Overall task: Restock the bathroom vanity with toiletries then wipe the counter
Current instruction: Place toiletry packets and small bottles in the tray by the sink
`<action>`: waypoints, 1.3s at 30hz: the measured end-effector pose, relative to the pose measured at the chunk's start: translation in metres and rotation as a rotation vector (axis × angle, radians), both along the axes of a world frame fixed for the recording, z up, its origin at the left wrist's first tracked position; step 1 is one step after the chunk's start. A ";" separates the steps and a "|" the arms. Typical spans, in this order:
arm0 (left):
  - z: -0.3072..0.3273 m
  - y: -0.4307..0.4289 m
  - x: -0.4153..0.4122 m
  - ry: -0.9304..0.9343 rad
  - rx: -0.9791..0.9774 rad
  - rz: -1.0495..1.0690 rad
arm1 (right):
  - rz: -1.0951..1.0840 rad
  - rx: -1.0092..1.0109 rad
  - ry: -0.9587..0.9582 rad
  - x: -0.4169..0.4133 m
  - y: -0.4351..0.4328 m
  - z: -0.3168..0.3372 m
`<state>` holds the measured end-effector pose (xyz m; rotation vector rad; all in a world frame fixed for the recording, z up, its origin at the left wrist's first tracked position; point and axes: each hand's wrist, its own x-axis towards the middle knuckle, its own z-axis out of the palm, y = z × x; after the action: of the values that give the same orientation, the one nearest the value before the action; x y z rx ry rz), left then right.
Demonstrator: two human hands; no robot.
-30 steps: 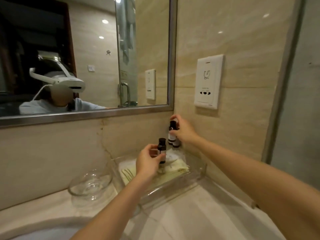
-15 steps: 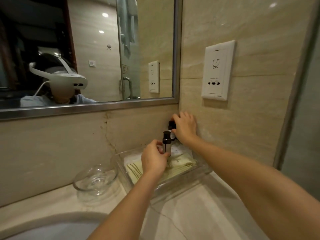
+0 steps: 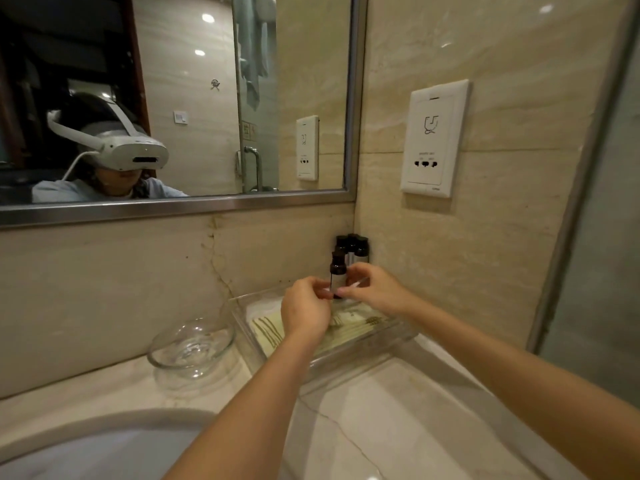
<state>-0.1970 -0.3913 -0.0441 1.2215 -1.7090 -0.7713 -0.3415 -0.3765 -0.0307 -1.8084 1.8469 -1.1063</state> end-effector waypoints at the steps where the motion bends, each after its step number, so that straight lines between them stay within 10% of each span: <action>1: 0.000 0.001 0.000 -0.014 0.002 -0.009 | -0.041 -0.042 -0.023 0.000 -0.004 -0.006; 20: -0.003 -0.005 -0.002 -0.105 0.003 -0.028 | -0.540 -0.143 -0.072 -0.008 -0.036 -0.012; 39: 0.001 0.022 0.002 -0.333 -0.152 -0.025 | -0.373 0.013 -0.112 -0.006 0.020 0.003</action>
<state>-0.1947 -0.3690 -0.0431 1.2763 -2.0144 -0.4594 -0.3476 -0.3563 -0.0279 -1.3937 2.1703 -1.2860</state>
